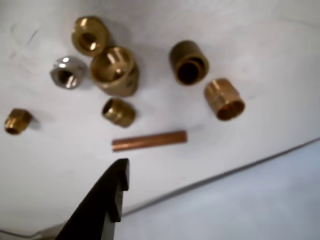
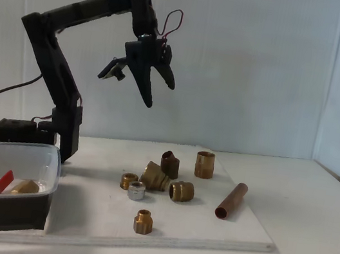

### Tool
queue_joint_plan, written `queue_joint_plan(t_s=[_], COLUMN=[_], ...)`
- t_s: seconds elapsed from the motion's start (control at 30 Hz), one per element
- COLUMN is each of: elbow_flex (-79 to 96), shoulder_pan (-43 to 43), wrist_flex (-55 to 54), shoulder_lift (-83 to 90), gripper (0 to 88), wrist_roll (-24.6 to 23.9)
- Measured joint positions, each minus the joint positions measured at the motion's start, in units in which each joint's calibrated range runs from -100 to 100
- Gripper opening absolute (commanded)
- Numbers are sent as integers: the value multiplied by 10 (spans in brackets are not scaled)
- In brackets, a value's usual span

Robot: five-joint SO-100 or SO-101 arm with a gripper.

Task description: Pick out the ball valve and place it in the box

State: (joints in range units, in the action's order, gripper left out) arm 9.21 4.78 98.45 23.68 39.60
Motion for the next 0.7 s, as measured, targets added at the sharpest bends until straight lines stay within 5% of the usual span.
queue_joint_plan(t_s=[0.4, 0.7], elbow_flex=[5, 5], shoulder_pan=[-153, -178], wrist_flex=[0, -55], shoulder_lift=[-42, -73], gripper=[427, 427], wrist_roll=[-172, -284])
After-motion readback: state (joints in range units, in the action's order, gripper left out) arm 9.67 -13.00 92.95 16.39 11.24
